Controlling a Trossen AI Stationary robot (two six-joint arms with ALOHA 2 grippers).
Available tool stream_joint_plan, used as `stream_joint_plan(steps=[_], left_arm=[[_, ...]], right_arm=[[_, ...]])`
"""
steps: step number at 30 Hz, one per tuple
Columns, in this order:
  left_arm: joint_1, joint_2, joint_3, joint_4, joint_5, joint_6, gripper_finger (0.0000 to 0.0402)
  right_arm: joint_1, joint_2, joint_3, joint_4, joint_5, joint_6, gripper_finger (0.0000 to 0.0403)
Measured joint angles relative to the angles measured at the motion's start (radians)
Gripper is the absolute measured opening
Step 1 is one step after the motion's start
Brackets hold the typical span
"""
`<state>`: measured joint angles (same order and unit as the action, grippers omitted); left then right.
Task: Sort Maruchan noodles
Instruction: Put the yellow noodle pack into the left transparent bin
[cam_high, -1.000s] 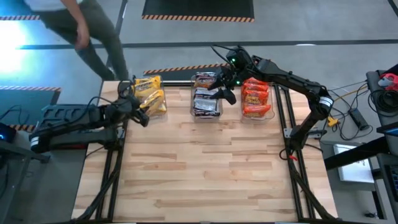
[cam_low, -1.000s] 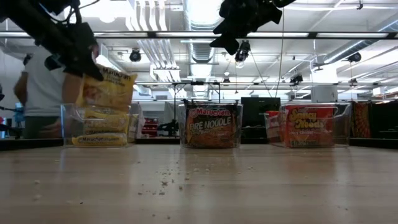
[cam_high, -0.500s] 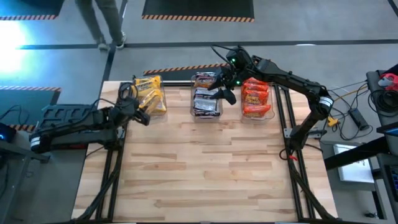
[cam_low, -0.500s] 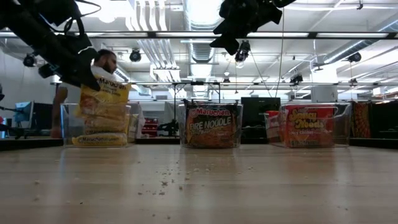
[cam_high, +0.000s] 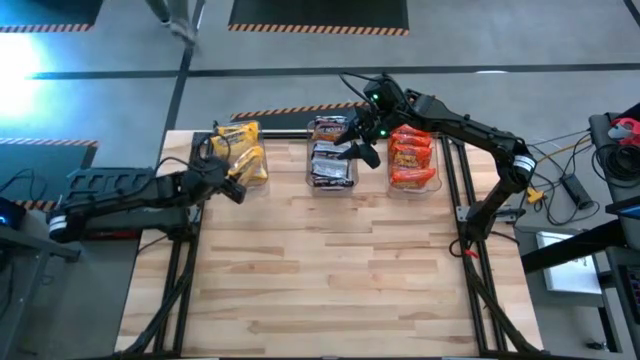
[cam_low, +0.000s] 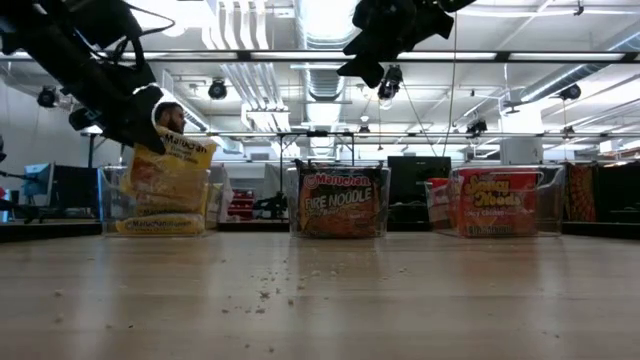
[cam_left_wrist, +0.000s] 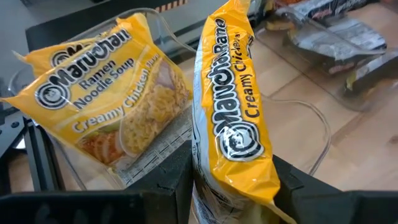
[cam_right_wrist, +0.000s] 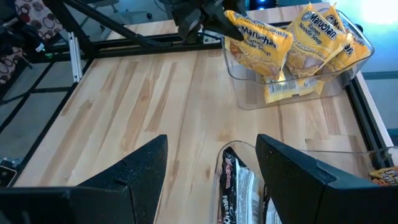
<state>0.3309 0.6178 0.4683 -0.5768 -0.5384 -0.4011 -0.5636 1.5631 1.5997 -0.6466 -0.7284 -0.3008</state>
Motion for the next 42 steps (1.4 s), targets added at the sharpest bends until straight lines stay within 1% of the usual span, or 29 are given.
stream_joint_plan(steps=[4,6,11,13,16,18,21,26,34,37,42], left_arm=[[0.0,0.054,0.0,0.033,-0.003,0.001,0.0107],[0.0,0.076,0.0,0.046,-0.021,0.015,0.0107],[0.008,0.1,0.0,0.085,-0.037,0.023,0.0107],[0.011,0.104,0.0,0.091,-0.012,0.009,0.0107],[0.011,0.109,0.0,0.089,0.054,-0.004,0.0107],[0.011,0.112,0.0,0.088,0.076,-0.004,0.0107],[0.019,0.114,0.0,0.052,0.082,-0.006,0.0107],[0.059,0.121,0.0,-0.02,0.087,-0.063,0.0107],[0.112,0.137,0.0,-0.001,0.09,-0.072,0.0107],[0.117,0.145,0.0,0.006,0.082,-0.083,0.0118],[0.118,0.155,0.0,-0.002,0.075,-0.084,0.016]], right_arm=[[0.0,0.0,0.0,0.0,0.0,-0.001,0.0233],[0.0,0.0,0.0,0.0,0.0,-0.001,0.0233],[0.0,0.0,-0.001,0.0,0.0,0.001,0.0233],[0.0,0.0,-0.003,0.0,0.0,0.001,0.0233],[0.0,0.0,-0.008,0.0,0.0,0.001,0.0233],[0.0,0.0,-0.015,0.0,0.0,-0.003,0.0233],[0.0,0.0,-0.026,0.0,0.001,-0.011,0.0233],[0.0,0.0,-0.051,-0.001,0.001,-0.016,0.0233],[0.0,0.0,-0.067,0.001,0.001,-0.026,0.0233],[0.0,0.0,-0.067,0.001,0.001,-0.026,0.0233],[0.0,0.0,-0.067,0.001,0.001,-0.026,0.0233]])
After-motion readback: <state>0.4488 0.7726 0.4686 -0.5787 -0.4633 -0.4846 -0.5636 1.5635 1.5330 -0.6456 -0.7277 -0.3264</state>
